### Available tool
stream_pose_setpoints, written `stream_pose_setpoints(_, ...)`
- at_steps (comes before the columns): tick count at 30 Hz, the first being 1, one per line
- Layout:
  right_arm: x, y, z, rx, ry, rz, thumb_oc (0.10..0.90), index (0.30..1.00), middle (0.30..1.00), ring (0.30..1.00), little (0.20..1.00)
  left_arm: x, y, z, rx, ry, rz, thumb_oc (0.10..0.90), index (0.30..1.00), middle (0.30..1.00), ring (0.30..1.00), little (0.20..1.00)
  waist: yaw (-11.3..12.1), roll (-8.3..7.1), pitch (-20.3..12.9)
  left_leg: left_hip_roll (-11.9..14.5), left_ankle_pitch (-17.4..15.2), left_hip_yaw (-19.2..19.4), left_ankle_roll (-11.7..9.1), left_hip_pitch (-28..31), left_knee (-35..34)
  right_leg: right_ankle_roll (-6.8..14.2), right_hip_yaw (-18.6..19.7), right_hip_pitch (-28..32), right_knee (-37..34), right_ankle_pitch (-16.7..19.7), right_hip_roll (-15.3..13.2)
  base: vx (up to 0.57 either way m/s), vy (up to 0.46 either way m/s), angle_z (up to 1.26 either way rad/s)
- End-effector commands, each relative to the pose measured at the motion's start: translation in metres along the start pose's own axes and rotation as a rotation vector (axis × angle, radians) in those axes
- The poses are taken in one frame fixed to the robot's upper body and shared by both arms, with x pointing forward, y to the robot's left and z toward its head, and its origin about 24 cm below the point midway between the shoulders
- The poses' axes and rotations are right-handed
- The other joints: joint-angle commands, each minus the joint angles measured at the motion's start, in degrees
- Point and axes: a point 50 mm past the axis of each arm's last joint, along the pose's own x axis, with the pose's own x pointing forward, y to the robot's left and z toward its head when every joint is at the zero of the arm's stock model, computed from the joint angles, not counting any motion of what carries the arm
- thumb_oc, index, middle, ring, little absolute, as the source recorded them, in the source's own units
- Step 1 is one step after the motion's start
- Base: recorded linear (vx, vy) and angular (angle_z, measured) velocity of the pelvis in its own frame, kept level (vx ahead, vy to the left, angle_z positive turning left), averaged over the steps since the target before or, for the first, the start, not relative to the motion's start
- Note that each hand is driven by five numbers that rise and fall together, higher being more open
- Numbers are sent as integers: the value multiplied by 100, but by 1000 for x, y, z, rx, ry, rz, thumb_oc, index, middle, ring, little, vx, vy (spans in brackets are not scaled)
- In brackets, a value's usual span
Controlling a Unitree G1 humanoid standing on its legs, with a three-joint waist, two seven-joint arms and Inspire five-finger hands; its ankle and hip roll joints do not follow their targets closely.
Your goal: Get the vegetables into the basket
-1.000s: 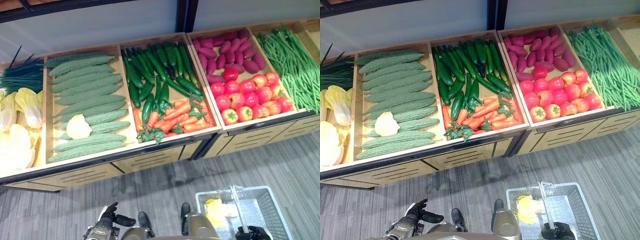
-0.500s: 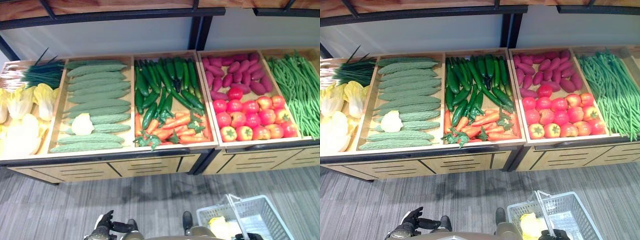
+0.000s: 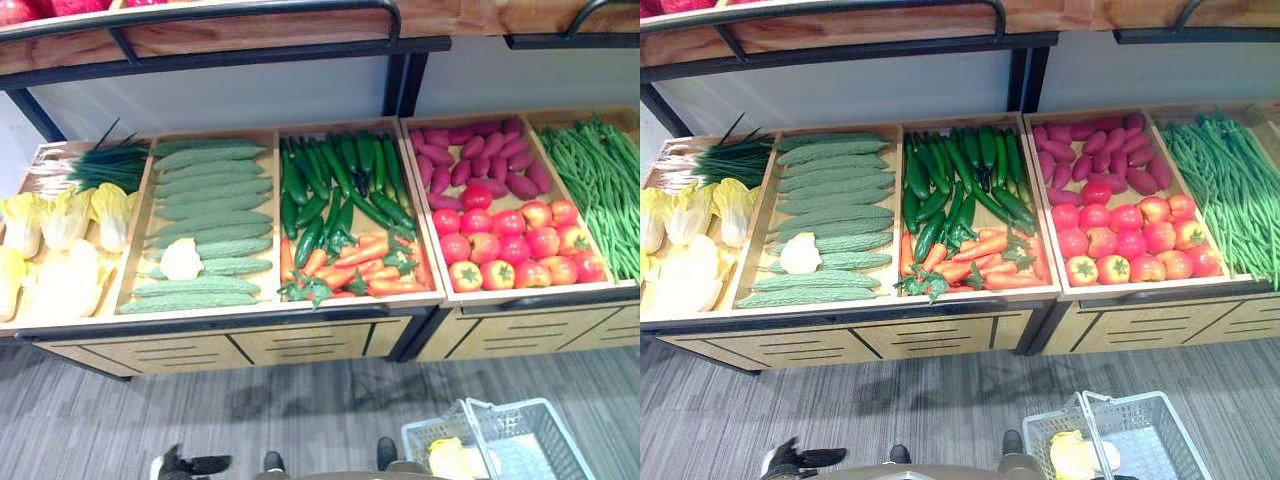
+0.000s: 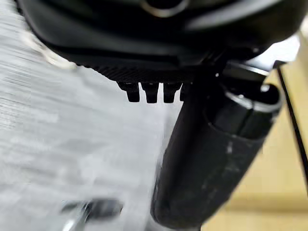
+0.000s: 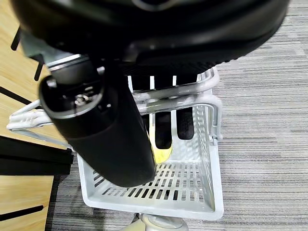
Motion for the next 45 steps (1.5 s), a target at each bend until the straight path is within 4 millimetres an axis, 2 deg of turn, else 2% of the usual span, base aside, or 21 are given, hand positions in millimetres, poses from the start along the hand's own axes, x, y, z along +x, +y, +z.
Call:
stream_pose_setpoints(1,0,6,13,-37,-79,-16,400,300,300,300,300,14,75,33,-134,-56,365,900,1000,1000,1000,1000,-41,-459,118,-70,294,215,-250,-33,-108,382,-233,260,-175,210,-457,55,18,-9)
stream_pose_setpoints(3,0,8,15,-59,-103,-18,400,300,300,300,300,15,97,56,-90,-156,474,900,1000,1000,1000,1000,-44,-446,95,-51,298,229,-289,-15,-108,391,-244,274,-157,211,-457,23,-7,-15)
stream_pose_setpoints(4,-1,10,17,-66,-133,-20,400,300,300,300,300,9,114,105,78,-415,609,900,1000,1000,1000,1000,-4,-446,93,-29,329,192,-318,-13,-108,406,-288,275,-124,194,-446,12,-16,-7)
stream_pose_setpoints(5,-1,11,17,-66,-133,-20,400,300,300,300,300,8,114,105,79,-415,610,900,1000,1000,1000,1000,-3,-448,93,-30,329,191,-319,-11,-108,406,-290,277,-123,191,-447,0,0,0)
stream_pose_setpoints(6,-1,10,18,-62,-139,-25,400,300,300,300,300,4,118,123,115,-506,652,900,1000,1000,1000,1000,20,-451,93,-20,339,179,-330,-12,-108,414,-315,282,-112,182,-448,4,-17,5)
stream_pose_setpoints(8,-1,8,16,-41,-137,-33,400,300,300,300,300,-19,134,173,211,-794,774,900,1000,1000,1000,1000,69,-459,90,-8,342,135,-339,-9,-108,441,-380,325,-118,163,-448,10,-28,12)
stream_pose_setpoints(9,-1,5,13,-30,-116,-40,400,300,300,300,300,-42,139,206,270,-990,824,900,1000,1000,1000,1000,75,-471,79,-6,327,113,-338,8,-108,455,-406,362,-126,155,-456,17,-22,19)
stream_pose_setpoints(11,-1,3,10,-22,-101,-39,400,300,300,300,300,-63,137,229,310,-1152,836,900,1000,1000,1000,1000,52,-473,50,-4,315,113,-340,16,-108,460,-409,363,-137,158,-456,15,-4,13)
stream_pose_setpoints(12,-1,3,10,-23,-101,-38,400,300,300,300,300,-63,137,229,312,-1151,837,900,1000,1000,1000,1000,50,-475,49,-4,314,114,-341,17,-108,460,-408,364,-139,158,-456,0,0,0)
stream_pose_setpoints(16,0,-4,11,-26,-96,-39,400,300,300,300,300,-97,125,262,445,-1401,797,900,1000,1000,1000,1000,-27,-463,20,14,295,151,-344,37,-108,470,-367,349,-162,179,-456,0,4,-2)
stream_pose_setpoints(17,1,-5,14,-26,-112,-29,400,300,300,300,300,-117,116,276,484,-1525,746,900,1000,1000,1000,1000,-66,-464,15,18,255,172,-345,75,-108,481,-349,365,-174,165,-459,-2,2,-5)
stream_pose_setpoints(18,1,-4,14,-26,-113,-29,400,300,300,300,300,-117,116,277,484,-1525,746,900,1000,1000,1000,1000,-61,-465,13,23,277,177,-342,59,-108,473,-343,346,-177,187,-453,3,2,-5)
stream_pose_setpoints(21,2,-9,21,-31,-138,-26,400,300,300,300,300,-149,96,294,504,-1705,570,900,1000,1000,1000,1000,-173,-451,-20,32,264,232,-340,93,-108,462,-276,315,-180,205,-443,6,5,-12)
stream_pose_setpoints(22,2,-9,21,-30,-138,-26,400,300,300,300,300,-150,96,295,504,-1705,567,900,1000,1000,1000,1000,-164,-450,-17,33,262,234,-340,97,-108,462,-273,316,-179,204,-442,4,4,-18)
stream_pose_setpoints(23,2,-12,23,-35,-147,-26,400,300,300,300,300,-170,81,302,452,-1789,393,900,1000,1000,1000,1000,-223,-436,-18,43,260,273,-341,130,-108,455,-230,303,-177,222,-435,4,3,-14)
stream_pose_setpoints(26,2,-13,24,-46,-151,-20,400,300,300,300,300,-185,75,309,406,-1853,275,900,1000,1000,1000,1000,-288,-418,-26,45,254,316,-339,162,-108,455,-188,293,-175,235,-432,17,8,-7)
stream_pose_setpoints(29,2,-12,27,-56,-175,10,400,300,300,300,300,-214,56,321,300,-1923,-50,900,1000,1000,1000,1000,-461,-393,-49,38,203,422,-333,277,-108,468,-58,290,-169,245,-438,21,11,-18)
stream_pose_setpoints(31,2,-12,28,-54,-179,15,400,300,300,300,300,-218,51,324,279,-1927,-110,900,1000,1000,1000,1000,-486,-385,-68,43,215,460,-330,271,-108,461,-6,241,-170,280,-429,1,-2,-19)
stream_pose_setpoints(38,2,-8,25,-70,-155,54,400,300,300,300,300,-235,3,328,268,-1899,-466,900,1000,1000,1000,1000,-677,-354,-94,-3,161,636,-285,368,-108,478,229,139,-149,337,-421,24,5,-19)
stream_pose_setpoints(39,3,-9,24,-72,-143,56,400,300,300,300,300,-231,-19,327,243,-1827,-583,900,1000,1000,1000,1000,-746,-359,-75,-20,140,712,-265,408,-108,490,329,76,-128,360,-417,26,8,-30)
stream_pose_setpoints(45,3,-11,25,-73,-135,59,400,300,300,300,300,-227,-37,325,282,-1767,-653,900,1000,1000,1000,1000,-802,-350,-26,-35,114,790,-245,440,-108,481,453,-11,-70,344,-386,24,10,-23)
